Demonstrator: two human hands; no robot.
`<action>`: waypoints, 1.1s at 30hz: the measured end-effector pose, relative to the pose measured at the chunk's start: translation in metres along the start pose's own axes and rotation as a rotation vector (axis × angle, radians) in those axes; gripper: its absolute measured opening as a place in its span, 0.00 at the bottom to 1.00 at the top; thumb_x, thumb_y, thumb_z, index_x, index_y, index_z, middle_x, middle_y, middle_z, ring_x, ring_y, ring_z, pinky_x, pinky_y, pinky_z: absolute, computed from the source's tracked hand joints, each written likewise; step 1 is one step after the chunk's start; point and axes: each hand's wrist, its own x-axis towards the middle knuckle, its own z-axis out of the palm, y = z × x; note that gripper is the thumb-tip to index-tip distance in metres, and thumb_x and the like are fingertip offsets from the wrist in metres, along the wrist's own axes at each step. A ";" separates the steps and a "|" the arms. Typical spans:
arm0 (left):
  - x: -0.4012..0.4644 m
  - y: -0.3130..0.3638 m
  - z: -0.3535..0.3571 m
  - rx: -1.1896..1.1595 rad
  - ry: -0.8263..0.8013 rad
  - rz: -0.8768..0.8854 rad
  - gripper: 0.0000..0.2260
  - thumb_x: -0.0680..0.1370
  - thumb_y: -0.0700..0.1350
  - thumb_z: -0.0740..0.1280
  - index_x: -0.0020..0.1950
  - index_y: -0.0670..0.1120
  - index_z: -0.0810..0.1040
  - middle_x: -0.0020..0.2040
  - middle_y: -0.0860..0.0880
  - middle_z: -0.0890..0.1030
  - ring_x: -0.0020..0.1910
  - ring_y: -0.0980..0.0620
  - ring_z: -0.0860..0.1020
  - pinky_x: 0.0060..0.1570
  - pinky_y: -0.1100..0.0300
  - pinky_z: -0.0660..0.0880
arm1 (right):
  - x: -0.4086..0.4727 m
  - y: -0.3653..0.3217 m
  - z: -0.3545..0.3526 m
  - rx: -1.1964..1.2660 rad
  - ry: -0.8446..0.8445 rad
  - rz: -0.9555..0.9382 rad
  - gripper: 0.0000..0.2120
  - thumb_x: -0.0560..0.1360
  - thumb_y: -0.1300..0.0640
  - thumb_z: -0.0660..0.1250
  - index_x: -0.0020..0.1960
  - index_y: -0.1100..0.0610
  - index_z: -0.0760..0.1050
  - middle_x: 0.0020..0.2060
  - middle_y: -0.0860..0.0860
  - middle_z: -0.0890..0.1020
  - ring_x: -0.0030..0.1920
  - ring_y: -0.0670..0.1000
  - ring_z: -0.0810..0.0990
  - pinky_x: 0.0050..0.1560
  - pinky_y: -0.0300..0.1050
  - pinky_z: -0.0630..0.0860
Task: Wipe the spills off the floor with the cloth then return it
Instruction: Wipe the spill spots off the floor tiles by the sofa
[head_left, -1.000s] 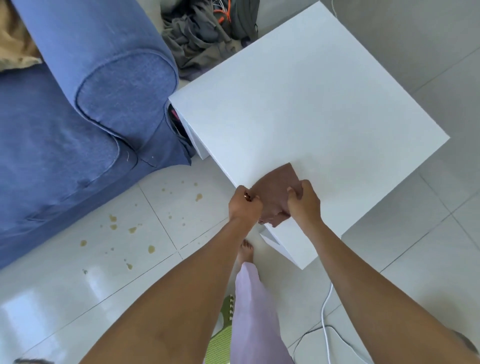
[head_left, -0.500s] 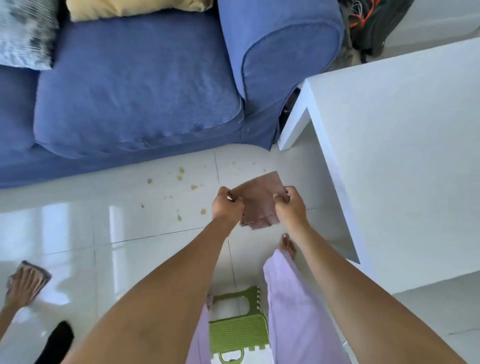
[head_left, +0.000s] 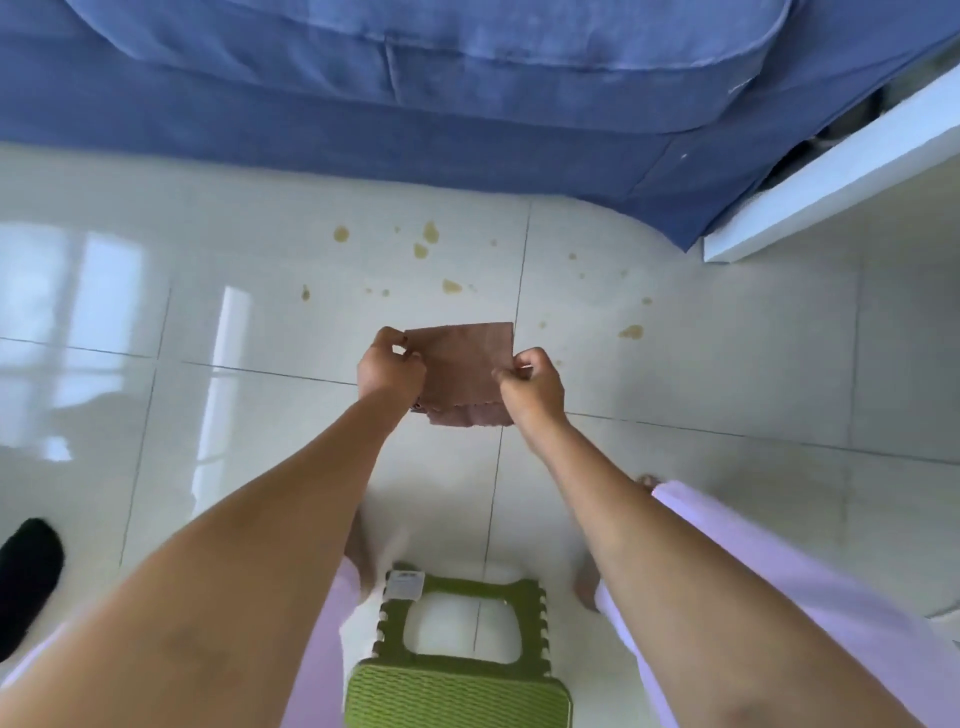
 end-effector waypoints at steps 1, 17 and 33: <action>0.015 -0.012 0.007 0.003 0.009 0.008 0.10 0.77 0.40 0.59 0.56 0.49 0.73 0.37 0.47 0.77 0.35 0.47 0.74 0.26 0.64 0.66 | 0.014 0.010 0.013 -0.019 -0.005 -0.010 0.05 0.73 0.58 0.66 0.43 0.54 0.69 0.32 0.45 0.73 0.37 0.50 0.74 0.37 0.40 0.70; 0.211 -0.141 0.048 0.320 0.622 0.465 0.16 0.78 0.44 0.59 0.62 0.37 0.73 0.57 0.35 0.75 0.57 0.35 0.73 0.56 0.47 0.69 | 0.162 0.131 0.112 -0.775 0.252 -1.158 0.17 0.73 0.55 0.66 0.59 0.60 0.76 0.58 0.60 0.79 0.61 0.56 0.71 0.62 0.48 0.70; 0.247 -0.208 0.028 0.483 0.497 0.210 0.27 0.81 0.57 0.49 0.79 0.50 0.51 0.80 0.47 0.51 0.79 0.49 0.47 0.77 0.48 0.43 | 0.290 0.020 0.153 -1.146 0.137 -0.802 0.31 0.77 0.37 0.46 0.77 0.46 0.52 0.78 0.50 0.53 0.78 0.54 0.51 0.75 0.56 0.44</action>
